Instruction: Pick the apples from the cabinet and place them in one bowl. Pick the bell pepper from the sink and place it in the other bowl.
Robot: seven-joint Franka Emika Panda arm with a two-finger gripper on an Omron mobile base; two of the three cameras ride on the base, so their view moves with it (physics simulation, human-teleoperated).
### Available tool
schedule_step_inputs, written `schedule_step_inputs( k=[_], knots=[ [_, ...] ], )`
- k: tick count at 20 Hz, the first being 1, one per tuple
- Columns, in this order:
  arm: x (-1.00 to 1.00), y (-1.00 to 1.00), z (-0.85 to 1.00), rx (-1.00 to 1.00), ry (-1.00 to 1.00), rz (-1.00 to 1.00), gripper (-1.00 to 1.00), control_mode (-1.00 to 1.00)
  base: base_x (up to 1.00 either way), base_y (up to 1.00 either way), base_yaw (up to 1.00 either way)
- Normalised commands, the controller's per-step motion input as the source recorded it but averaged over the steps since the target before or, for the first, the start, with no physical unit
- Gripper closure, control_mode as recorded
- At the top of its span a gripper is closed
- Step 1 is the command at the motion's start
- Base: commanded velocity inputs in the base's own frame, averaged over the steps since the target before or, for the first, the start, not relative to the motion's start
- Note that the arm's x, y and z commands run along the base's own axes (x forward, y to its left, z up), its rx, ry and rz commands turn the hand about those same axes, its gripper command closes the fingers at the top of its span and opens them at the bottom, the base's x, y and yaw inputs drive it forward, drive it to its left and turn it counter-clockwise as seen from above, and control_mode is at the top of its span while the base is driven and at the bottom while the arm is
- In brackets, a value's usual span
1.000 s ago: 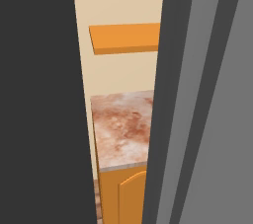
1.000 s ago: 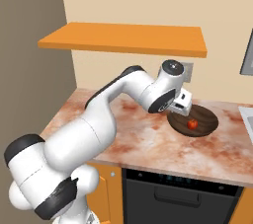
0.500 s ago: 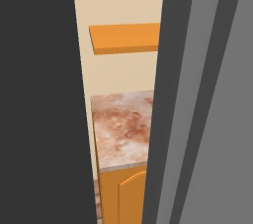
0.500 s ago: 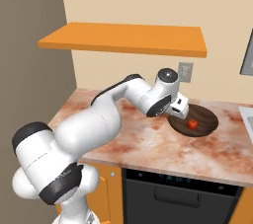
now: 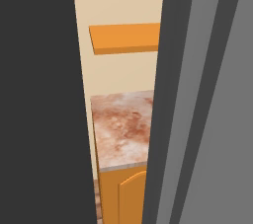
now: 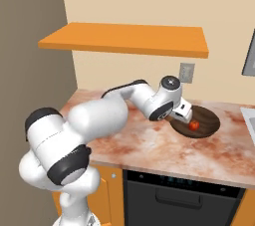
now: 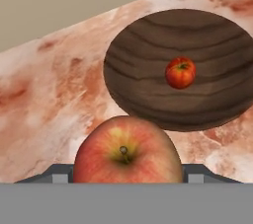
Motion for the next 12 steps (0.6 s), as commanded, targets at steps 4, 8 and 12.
schedule_step_inputs(
  k=[4,8,12],
  knots=[
    [0.31,-0.27,-0.08,0.0,0.0,0.0,1.0,-1.0,0.0,0.0,0.0],
    [0.31,-0.28,-0.06,0.01,0.0,0.0,1.0,-1.0,0.0,0.0,0.0],
    [0.28,-0.26,-0.1,0.01,0.0,0.0,1.0,-1.0,0.0,0.0,0.0]
  ],
)
